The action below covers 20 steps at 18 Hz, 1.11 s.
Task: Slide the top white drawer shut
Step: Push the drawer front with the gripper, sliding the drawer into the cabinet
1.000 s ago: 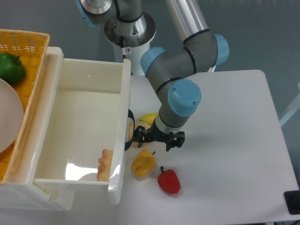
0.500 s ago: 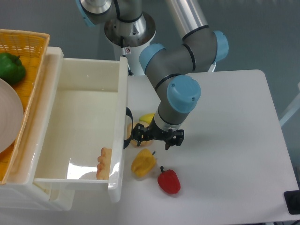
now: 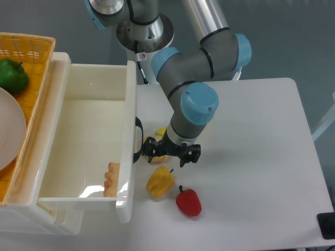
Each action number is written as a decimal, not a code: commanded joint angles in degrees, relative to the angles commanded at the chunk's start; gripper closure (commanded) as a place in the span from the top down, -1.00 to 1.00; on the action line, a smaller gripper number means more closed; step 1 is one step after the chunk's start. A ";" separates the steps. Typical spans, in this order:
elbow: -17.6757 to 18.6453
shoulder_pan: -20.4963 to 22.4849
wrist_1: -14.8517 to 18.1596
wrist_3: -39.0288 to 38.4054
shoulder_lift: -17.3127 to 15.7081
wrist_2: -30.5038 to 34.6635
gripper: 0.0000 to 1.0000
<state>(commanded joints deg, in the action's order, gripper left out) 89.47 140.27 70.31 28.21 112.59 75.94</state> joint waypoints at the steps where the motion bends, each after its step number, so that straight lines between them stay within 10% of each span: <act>1: 0.00 0.00 0.00 0.00 0.00 0.00 1.00; 20: 0.00 -2.99 -0.09 -0.70 0.00 -0.53 1.00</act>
<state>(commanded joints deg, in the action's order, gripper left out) 89.47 137.29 70.22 27.51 112.59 75.41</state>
